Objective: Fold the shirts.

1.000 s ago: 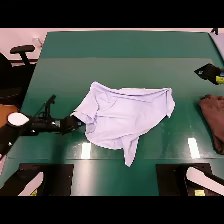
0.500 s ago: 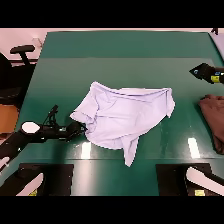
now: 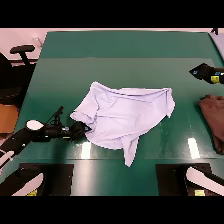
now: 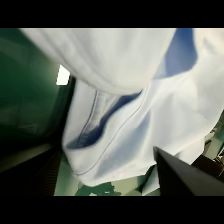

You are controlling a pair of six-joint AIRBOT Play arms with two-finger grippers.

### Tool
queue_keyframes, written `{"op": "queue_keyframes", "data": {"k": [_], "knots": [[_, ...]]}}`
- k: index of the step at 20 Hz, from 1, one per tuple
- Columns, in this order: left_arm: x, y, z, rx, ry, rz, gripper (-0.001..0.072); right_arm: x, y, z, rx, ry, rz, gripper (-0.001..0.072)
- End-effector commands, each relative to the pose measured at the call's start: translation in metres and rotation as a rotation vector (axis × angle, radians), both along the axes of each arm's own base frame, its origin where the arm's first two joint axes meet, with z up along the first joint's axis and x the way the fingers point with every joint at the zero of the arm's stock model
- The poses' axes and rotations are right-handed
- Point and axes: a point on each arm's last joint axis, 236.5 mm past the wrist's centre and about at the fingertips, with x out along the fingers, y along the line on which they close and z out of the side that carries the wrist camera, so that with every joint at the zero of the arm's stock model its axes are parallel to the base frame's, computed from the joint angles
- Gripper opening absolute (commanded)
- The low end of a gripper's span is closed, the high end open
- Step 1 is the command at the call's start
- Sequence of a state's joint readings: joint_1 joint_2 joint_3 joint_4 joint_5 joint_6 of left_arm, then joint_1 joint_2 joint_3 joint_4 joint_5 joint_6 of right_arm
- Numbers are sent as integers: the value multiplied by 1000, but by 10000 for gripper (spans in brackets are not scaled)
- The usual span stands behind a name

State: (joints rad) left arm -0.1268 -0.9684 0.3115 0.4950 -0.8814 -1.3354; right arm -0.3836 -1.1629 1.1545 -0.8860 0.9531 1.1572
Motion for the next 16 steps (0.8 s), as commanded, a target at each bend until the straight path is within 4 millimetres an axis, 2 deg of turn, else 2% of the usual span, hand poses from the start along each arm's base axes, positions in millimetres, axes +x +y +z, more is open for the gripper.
{"op": "queue_keyframes", "data": {"k": [1,3,4,5,8,16], "knots": [[2,-2,1,-11,-18,-8,661,0,0,0,0,-1,0,578],[7,-6,7,-34,-46,-3,470,0,0,1,1,-1,0,578],[11,-8,11,-48,-68,-1,342,0,0,0,1,0,1,578],[14,-9,13,-59,-84,5,279,-1,1,0,1,2,3,578],[19,-8,15,-61,-98,23,276,-1,1,0,2,5,5,578],[17,-9,13,-48,-120,-8,279,-1,1,0,1,5,5,578]]}}
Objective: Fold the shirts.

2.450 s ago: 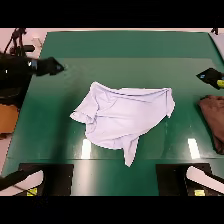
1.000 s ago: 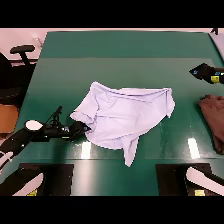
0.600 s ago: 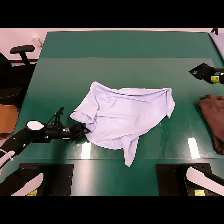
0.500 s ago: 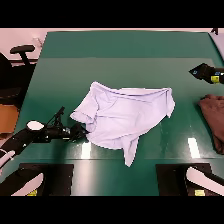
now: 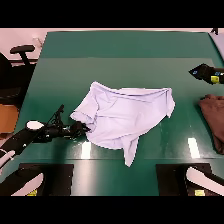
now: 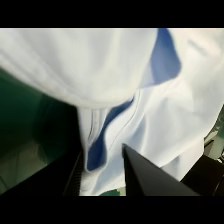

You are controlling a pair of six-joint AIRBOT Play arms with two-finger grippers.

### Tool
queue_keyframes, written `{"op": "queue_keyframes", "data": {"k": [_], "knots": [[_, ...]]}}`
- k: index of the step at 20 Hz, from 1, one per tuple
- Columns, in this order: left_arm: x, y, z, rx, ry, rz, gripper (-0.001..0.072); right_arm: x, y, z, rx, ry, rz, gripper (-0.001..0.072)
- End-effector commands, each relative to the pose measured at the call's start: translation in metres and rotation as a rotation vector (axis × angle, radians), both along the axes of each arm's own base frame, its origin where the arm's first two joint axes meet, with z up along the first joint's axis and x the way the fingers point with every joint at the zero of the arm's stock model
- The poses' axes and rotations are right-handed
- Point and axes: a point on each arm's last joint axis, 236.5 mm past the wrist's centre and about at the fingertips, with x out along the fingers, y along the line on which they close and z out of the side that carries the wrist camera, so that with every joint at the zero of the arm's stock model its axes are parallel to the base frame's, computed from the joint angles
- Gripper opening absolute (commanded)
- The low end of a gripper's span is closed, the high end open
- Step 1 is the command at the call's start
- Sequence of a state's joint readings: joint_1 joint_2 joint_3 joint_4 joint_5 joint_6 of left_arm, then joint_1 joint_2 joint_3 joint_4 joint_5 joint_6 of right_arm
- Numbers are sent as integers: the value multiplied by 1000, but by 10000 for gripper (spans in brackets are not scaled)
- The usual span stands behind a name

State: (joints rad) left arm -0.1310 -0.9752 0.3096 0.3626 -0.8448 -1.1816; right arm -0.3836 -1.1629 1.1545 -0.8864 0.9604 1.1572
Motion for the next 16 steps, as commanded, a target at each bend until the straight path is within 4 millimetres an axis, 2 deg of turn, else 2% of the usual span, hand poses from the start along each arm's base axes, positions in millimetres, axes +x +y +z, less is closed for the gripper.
{"op": "queue_keyframes", "data": {"k": [1,3,4,5,11,14,16], "knots": [[0,-1,1,3,-19,-17,280,0,0,0,0,-1,0,578],[-1,-1,1,8,-31,-34,282,0,0,0,0,-1,0,578],[-3,-2,1,7,-38,-50,307,0,0,0,0,0,0,577],[-7,-4,2,0,-35,-68,371,0,0,0,0,0,0,577],[-18,-3,-13,24,15,-110,377,0,0,0,1,0,1,577],[-14,1,-27,43,39,-93,376,0,0,0,1,1,1,577],[-13,-1,-28,37,41,-93,376,-1,1,0,3,6,6,577]]}}
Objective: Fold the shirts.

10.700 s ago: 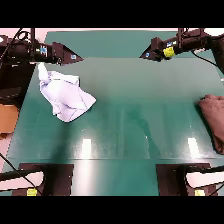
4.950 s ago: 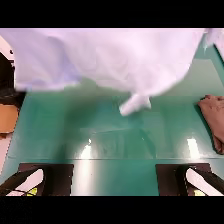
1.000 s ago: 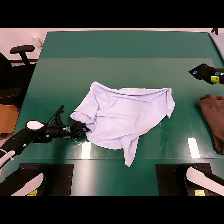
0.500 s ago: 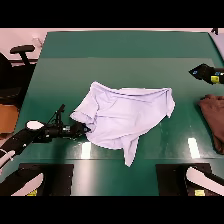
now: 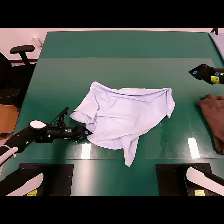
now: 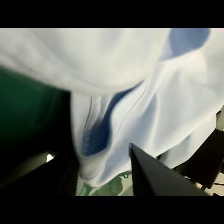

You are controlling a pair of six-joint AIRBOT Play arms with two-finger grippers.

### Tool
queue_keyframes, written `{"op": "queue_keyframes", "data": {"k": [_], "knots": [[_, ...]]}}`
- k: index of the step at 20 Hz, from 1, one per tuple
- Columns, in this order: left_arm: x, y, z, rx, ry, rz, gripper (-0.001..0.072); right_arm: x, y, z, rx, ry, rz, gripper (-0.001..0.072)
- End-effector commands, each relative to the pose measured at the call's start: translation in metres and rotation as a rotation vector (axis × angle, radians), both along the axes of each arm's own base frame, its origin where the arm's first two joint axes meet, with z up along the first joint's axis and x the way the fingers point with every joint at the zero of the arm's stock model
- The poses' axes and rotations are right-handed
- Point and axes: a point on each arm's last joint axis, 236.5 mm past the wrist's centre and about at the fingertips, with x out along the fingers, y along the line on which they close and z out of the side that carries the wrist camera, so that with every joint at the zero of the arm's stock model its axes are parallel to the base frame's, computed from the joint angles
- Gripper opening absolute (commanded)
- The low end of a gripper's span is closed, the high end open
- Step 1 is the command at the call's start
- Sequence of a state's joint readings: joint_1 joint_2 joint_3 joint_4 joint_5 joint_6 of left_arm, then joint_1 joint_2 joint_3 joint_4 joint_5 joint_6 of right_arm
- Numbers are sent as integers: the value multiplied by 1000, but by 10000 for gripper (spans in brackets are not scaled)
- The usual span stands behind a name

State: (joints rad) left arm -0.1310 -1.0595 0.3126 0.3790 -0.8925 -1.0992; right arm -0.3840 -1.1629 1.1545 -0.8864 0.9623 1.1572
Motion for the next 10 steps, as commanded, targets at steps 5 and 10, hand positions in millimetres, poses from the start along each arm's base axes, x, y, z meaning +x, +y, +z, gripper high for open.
{"op": "queue_keyframes", "data": {"k": [5,10], "knots": [[1,-4,-1,-16,-39,-41,21,-3,3,-1,5,12,11,577],[17,-14,26,-58,-121,-83,18,-35,22,-61,123,274,129,577]]}}
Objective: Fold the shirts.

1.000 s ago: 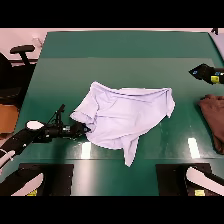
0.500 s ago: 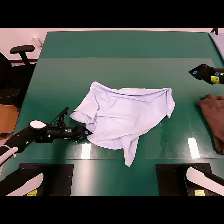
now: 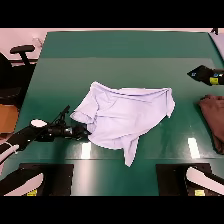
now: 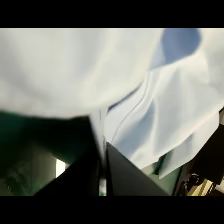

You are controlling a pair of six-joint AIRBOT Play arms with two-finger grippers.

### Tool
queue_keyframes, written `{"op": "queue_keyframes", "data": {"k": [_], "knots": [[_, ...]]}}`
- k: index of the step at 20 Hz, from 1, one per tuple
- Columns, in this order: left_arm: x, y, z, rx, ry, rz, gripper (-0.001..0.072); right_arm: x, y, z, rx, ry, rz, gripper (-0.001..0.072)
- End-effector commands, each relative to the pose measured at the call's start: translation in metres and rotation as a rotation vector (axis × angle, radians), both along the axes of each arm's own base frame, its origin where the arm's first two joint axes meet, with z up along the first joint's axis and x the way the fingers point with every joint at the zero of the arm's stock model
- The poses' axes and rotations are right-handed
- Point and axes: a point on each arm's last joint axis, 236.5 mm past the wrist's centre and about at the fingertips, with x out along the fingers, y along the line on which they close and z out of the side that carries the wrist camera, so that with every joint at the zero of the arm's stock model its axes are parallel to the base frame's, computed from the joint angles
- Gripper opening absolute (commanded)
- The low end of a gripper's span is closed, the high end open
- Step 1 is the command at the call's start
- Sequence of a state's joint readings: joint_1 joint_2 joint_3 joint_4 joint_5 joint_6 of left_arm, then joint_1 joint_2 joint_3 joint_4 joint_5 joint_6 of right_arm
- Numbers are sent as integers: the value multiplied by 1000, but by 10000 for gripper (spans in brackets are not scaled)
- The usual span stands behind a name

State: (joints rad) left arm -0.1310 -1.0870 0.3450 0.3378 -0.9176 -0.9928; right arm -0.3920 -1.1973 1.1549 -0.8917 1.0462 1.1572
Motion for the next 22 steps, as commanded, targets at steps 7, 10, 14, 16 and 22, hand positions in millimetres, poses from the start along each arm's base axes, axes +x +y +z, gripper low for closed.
{"op": "queue_keyframes", "data": {"k": [7,10,14,16,22], "knots": [[30,-10,40,-36,-124,-46,19,-69,30,-141,199,421,38,577],[30,-10,40,-37,-123,-48,19,-81,57,-151,280,425,75,576],[27,-11,41,-44,-117,-58,20,-61,87,-132,389,316,100,575],[26,-12,42,-47,-115,-62,19,-52,96,-127,369,289,120,572],[19,-15,49,-50,-122,-130,18,-29,116,-90,321,197,199,17]]}}
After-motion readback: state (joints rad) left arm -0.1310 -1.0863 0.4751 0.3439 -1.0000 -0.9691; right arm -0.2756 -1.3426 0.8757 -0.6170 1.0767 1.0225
